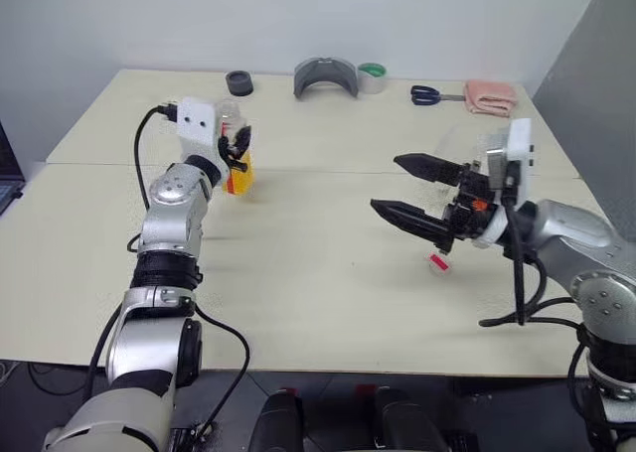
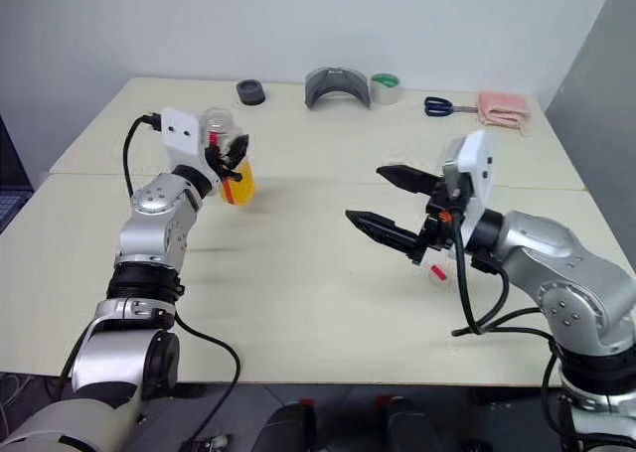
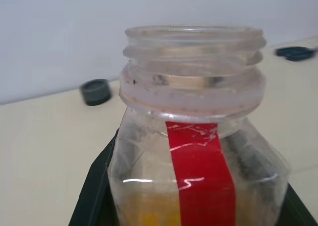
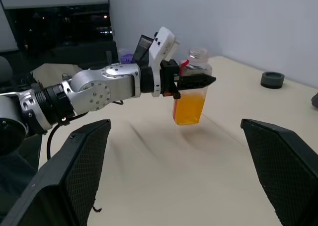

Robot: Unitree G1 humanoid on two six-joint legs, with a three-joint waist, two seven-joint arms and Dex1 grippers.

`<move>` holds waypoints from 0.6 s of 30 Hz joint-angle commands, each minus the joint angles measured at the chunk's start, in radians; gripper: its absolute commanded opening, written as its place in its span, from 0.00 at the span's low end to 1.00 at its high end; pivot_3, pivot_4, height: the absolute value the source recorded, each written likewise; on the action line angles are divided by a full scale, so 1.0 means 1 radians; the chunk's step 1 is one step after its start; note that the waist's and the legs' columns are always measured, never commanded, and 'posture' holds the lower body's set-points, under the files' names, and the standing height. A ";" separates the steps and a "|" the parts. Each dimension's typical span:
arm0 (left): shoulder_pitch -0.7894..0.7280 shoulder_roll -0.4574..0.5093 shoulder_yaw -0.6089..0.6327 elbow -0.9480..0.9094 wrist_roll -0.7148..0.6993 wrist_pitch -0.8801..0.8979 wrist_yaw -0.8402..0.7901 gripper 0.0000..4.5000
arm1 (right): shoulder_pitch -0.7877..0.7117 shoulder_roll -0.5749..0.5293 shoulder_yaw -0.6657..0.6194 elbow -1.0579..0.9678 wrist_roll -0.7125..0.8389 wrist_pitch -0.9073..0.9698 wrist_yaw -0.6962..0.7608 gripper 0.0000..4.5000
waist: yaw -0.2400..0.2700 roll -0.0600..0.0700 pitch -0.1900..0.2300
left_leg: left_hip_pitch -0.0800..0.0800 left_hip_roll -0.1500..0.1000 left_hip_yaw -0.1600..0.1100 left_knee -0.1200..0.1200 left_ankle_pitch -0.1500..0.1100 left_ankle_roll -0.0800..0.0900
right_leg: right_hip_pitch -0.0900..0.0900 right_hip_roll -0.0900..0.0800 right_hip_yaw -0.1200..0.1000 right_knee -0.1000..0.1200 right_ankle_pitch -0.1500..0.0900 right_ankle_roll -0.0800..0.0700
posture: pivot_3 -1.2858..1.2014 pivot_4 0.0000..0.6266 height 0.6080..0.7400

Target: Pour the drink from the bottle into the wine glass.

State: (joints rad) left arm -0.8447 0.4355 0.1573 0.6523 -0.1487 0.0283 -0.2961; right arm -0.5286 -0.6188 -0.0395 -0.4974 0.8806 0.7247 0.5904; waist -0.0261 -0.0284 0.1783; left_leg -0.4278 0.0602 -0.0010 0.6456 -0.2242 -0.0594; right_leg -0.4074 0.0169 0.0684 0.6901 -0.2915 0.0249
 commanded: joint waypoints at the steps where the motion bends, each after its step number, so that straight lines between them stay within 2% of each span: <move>1: -0.013 0.004 0.041 0.055 -0.004 -0.108 0.013 0.41 | -0.023 0.010 0.003 0.012 -0.033 -0.038 0.034 0.99 | 0.000 0.000 0.000 | 0.000 0.000 0.000 0.000 0.000 0.000 | 0.000 0.000 0.000 0.000 0.000 0.000 | 0.52 0.24 1.00; 11: -0.051 -0.007 0.086 0.210 -0.045 -0.199 -0.056 0.41 | -0.040 0.048 0.019 0.042 -0.079 -0.055 0.071 0.99 | -0.001 0.000 0.000 | 0.000 0.000 -0.001 0.000 0.000 0.000 | 0.000 0.000 -0.002 0.000 0.000 0.000 | 0.52 0.24 1.00; 18: -0.022 -0.002 0.094 0.216 -0.045 -0.173 -0.055 0.87 | -0.021 0.082 0.019 0.013 -0.087 -0.047 0.047 1.00 | -0.001 0.000 0.000 | 0.000 0.000 -0.001 0.000 0.000 0.000 | 0.000 0.000 -0.002 0.001 0.000 0.000 | 0.52 0.24 1.00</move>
State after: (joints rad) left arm -0.8608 0.4270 0.2438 0.8828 -0.1898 -0.1380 -0.3473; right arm -0.5434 -0.5402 -0.0071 -0.4437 0.7969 0.6896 0.6451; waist -0.0270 -0.0285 0.1782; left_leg -0.4281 0.0603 -0.0021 0.6458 -0.2241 -0.0596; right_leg -0.4074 0.0170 0.0662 0.6916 -0.2914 0.0248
